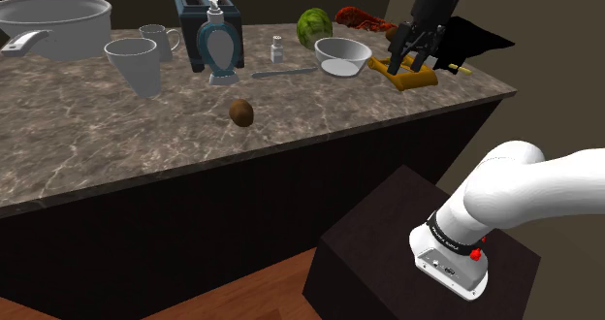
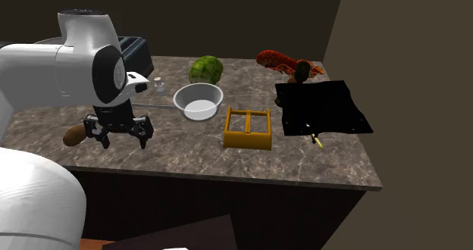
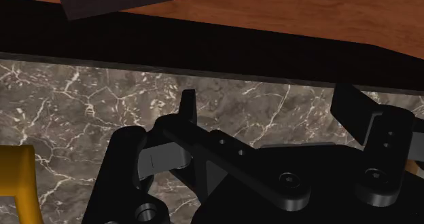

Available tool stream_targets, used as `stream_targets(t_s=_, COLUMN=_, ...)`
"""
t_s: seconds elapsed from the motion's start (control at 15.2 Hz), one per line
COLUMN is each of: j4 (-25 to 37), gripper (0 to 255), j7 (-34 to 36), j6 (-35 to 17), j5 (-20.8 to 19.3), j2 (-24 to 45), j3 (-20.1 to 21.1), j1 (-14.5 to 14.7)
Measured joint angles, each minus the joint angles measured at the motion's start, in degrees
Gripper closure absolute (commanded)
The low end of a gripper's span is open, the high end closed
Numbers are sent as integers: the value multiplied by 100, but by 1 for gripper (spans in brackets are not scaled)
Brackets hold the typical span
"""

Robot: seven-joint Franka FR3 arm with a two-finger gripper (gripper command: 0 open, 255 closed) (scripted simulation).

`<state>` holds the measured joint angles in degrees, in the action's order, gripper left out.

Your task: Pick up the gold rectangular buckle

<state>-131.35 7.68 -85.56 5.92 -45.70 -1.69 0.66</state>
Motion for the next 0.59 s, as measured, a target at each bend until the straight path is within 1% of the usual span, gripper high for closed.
stream_targets(t_s=0.07, j4=0, gripper=0, j7=0, j6=0, j5=0, j2=0, j3=0, j1=0)
stream_targets(t_s=0.26, j4=5, gripper=0, j7=-165, j6=-171, j5=-140, j2=194, j3=-170, j1=-78)
stream_targets(t_s=0.33, j4=69, gripper=0, j7=-270, j6=-168, j5=-221, j2=266, j3=-283, j1=-125)
stream_targets(t_s=0.59, j4=144, gripper=0, j7=-642, j6=-571, j5=-481, j2=767, j3=-663, j1=-273)
